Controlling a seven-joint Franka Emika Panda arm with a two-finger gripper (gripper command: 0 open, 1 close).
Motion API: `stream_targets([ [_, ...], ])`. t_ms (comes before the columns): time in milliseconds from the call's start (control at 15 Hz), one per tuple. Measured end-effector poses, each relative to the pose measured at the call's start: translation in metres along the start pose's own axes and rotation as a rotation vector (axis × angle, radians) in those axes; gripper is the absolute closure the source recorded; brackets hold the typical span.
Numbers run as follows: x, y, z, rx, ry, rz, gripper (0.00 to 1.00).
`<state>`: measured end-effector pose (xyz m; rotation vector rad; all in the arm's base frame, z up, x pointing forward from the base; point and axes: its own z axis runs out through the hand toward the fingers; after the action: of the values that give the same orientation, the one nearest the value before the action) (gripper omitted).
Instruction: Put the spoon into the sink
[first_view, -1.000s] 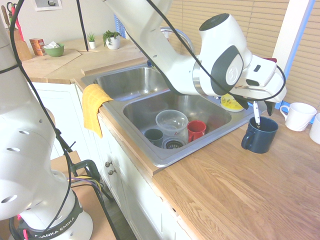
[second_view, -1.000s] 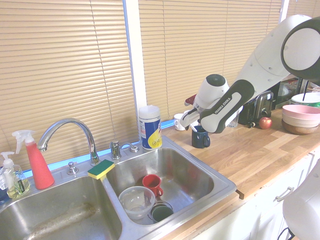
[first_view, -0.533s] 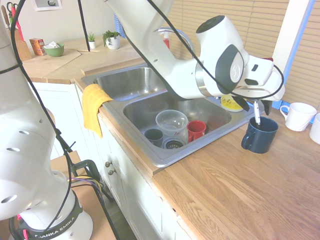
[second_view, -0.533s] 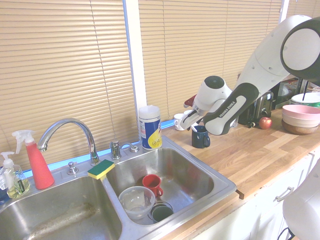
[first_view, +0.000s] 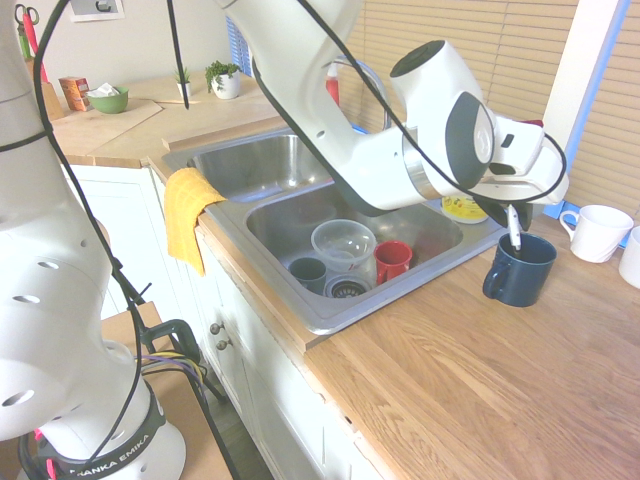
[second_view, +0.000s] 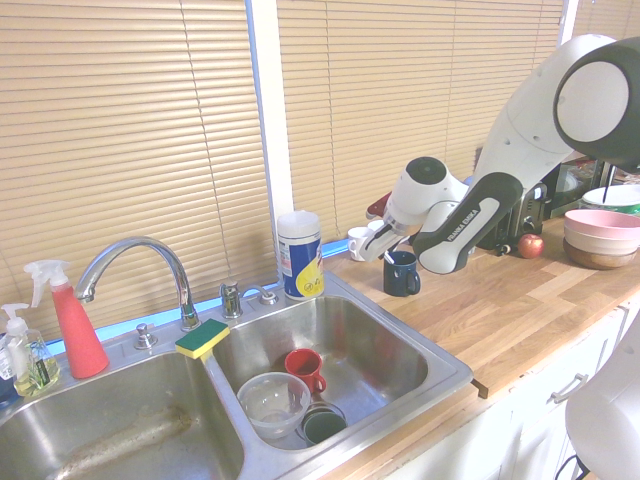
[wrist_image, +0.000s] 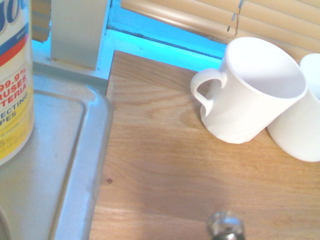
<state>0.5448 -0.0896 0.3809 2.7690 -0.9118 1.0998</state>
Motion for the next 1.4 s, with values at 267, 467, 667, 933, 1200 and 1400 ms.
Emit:
stream_targets([
  [267, 0.004, -0.001, 0.003, 0.003, 0.006, -0.001, 1.00],
  [467, 0.005, 0.000, 0.002, 0.012, 0.010, -0.001, 1.00],
  [667, 0.007, 0.002, 0.002, 0.021, 0.015, 0.004, 1.00],
  [933, 0.009, 0.013, -0.002, 0.065, 0.033, 0.034, 1.00],
  [1200, 0.005, 0.026, -0.018, 0.109, 0.059, 0.044, 1.00],
  [1400, -0.002, 0.027, -0.037, 0.150, 0.081, 0.055, 1.00],
])
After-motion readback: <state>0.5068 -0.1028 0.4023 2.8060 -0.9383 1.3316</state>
